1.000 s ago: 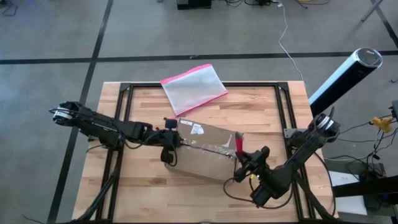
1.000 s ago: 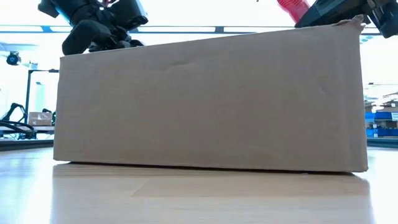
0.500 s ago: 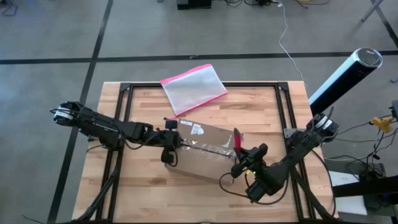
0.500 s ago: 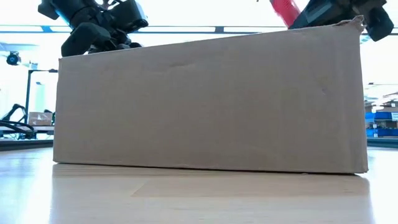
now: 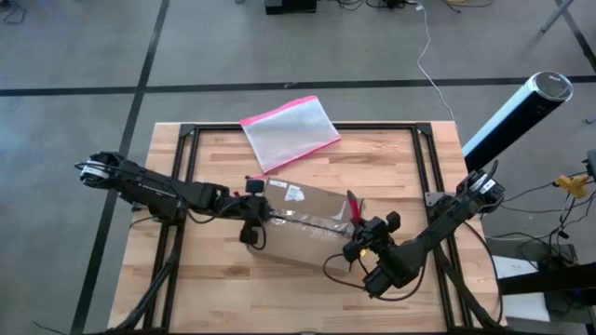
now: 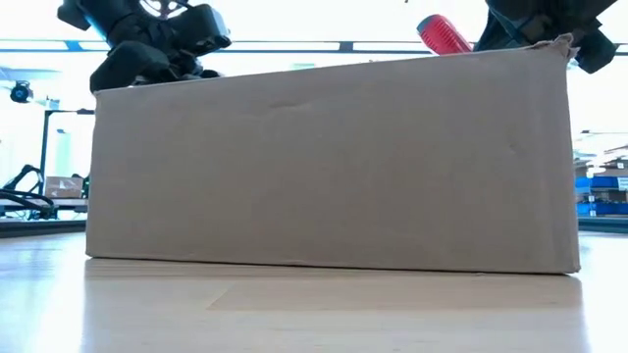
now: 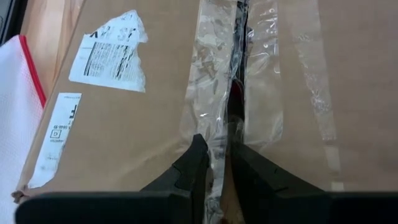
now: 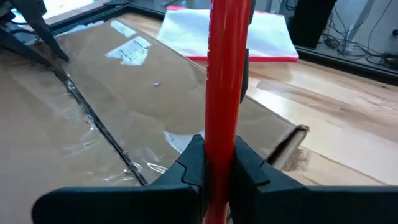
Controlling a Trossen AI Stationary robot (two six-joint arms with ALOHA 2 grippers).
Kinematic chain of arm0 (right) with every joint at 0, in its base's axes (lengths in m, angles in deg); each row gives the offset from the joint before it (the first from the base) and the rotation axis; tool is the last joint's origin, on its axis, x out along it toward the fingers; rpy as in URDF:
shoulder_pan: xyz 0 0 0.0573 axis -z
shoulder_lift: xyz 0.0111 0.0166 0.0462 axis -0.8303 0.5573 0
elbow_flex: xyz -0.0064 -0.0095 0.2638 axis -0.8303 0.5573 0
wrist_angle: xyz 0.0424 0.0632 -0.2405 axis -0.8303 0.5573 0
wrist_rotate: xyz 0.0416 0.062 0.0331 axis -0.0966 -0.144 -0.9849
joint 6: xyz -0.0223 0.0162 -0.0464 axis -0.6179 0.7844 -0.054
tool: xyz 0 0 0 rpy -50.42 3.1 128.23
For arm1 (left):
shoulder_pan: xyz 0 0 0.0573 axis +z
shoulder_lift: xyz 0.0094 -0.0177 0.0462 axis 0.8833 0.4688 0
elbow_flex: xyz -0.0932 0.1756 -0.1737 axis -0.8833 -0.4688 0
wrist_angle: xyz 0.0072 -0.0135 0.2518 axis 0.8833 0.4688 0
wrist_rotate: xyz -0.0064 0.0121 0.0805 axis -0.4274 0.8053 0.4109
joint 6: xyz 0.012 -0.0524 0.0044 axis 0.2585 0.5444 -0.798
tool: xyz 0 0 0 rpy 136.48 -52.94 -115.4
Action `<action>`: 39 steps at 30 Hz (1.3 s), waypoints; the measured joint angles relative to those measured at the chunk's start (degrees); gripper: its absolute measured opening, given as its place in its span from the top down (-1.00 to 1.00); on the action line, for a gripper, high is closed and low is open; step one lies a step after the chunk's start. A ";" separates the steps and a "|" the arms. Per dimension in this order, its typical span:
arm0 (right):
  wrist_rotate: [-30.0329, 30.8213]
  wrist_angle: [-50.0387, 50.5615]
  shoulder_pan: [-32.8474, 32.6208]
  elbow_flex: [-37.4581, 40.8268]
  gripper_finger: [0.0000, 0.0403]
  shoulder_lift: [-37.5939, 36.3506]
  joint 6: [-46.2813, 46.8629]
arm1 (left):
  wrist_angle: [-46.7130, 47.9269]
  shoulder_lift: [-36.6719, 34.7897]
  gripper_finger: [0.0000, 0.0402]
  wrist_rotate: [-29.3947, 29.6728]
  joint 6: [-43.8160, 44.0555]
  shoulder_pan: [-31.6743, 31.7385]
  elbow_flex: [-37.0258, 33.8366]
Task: Unpack boxes
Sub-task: Open the cardboard box using the box cutter
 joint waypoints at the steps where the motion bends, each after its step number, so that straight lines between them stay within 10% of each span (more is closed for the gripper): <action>1: -0.13 -0.02 0.00 0.00 0.91 0.00 -0.11 | 0.53 -0.12 0.69 0.00 0.18 -0.01 0.00; 12: -0.37 -1.09 -0.51 -0.65 0.91 0.00 -4.38 | 2.58 -1.34 0.69 -0.04 1.64 -0.02 -0.06; 21: -1.38 -9.92 -0.98 -7.52 0.91 -0.66 -33.89 | 2.50 -1.36 0.69 -0.04 1.18 -0.02 -0.13; 39: -10.03 -24.22 1.45 -7.64 0.91 -3.26 -51.86 | 2.02 -1.34 0.69 -0.06 1.31 -0.02 -0.15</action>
